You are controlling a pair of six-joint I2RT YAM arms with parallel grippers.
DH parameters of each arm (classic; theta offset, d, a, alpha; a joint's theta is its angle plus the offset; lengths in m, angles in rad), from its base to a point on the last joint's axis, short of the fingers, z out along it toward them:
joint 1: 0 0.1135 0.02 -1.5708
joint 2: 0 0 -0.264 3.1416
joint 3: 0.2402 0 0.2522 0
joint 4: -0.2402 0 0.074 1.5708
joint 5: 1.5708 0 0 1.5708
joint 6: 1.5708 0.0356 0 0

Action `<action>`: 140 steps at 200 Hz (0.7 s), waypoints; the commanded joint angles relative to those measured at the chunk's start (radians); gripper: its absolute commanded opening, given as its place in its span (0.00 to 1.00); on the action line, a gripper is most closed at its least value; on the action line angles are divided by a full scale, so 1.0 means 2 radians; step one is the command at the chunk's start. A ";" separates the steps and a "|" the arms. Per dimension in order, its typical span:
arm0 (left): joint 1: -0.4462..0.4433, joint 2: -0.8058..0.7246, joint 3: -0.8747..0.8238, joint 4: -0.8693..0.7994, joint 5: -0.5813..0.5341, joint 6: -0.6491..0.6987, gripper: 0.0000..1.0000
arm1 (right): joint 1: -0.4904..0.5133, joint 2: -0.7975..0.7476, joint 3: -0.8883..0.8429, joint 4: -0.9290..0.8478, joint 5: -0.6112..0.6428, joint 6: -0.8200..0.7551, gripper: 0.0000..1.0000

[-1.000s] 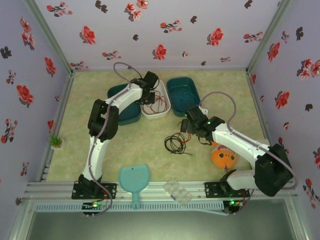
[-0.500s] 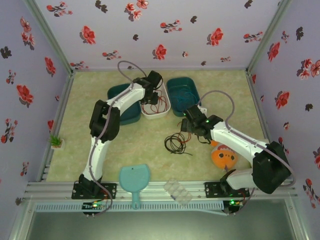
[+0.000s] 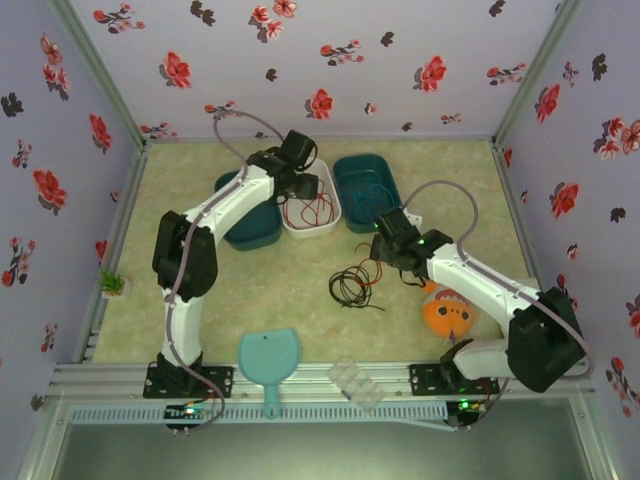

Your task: Untangle the cables

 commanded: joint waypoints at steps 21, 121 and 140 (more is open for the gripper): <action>-0.006 -0.097 -0.064 0.050 -0.007 -0.005 1.00 | -0.009 0.035 -0.007 -0.003 -0.011 0.022 0.68; -0.007 -0.289 -0.264 0.158 -0.020 -0.027 1.00 | -0.008 0.052 -0.079 0.071 -0.107 0.114 0.50; -0.007 -0.300 -0.277 0.165 -0.020 -0.029 1.00 | -0.008 0.052 -0.086 0.081 -0.112 0.119 0.50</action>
